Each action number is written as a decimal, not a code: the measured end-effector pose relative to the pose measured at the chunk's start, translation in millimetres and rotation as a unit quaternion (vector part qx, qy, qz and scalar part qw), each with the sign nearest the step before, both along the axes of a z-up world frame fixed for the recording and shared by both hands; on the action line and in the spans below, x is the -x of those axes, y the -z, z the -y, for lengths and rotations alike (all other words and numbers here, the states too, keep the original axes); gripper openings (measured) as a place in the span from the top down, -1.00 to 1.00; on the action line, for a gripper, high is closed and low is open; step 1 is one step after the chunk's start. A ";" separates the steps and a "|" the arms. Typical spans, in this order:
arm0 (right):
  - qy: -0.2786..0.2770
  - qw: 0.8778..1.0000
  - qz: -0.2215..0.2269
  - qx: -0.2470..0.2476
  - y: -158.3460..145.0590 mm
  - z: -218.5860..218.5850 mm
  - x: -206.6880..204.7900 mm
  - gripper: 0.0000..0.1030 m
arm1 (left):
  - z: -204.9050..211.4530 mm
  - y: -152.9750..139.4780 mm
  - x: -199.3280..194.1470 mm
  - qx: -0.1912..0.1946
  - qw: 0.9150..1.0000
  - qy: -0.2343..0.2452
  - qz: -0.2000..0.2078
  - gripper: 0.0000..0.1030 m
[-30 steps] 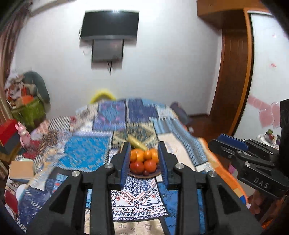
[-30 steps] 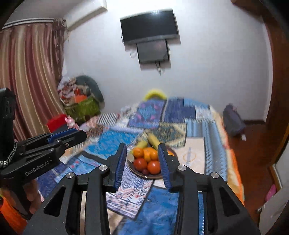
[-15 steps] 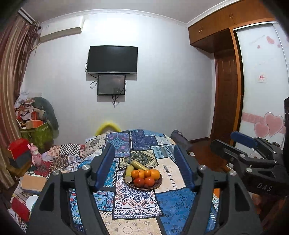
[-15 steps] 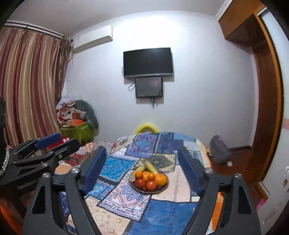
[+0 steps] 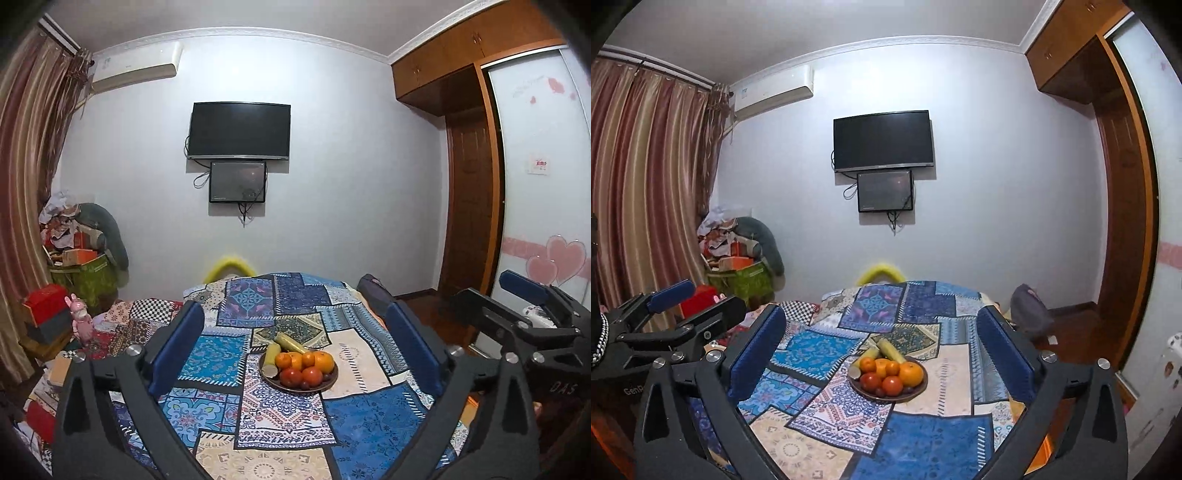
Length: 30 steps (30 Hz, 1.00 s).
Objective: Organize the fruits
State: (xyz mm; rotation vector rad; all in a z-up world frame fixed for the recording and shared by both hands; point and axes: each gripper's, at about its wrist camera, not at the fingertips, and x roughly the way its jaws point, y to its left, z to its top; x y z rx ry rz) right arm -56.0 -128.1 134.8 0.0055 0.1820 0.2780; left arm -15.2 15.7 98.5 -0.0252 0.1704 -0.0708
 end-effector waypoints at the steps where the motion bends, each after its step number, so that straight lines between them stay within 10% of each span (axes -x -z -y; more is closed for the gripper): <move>1: 0.001 1.000 0.001 0.000 -0.3 0.2 -0.7 -1.00 | 0.4 0.5 1.5 -0.001 1.000 0.000 0.001 -0.99; 30: 0.009 1.000 0.008 0.000 -2.1 7.5 4.4 -1.00 | 2.7 2.0 2.1 -0.007 1.000 -0.001 -0.001 -1.00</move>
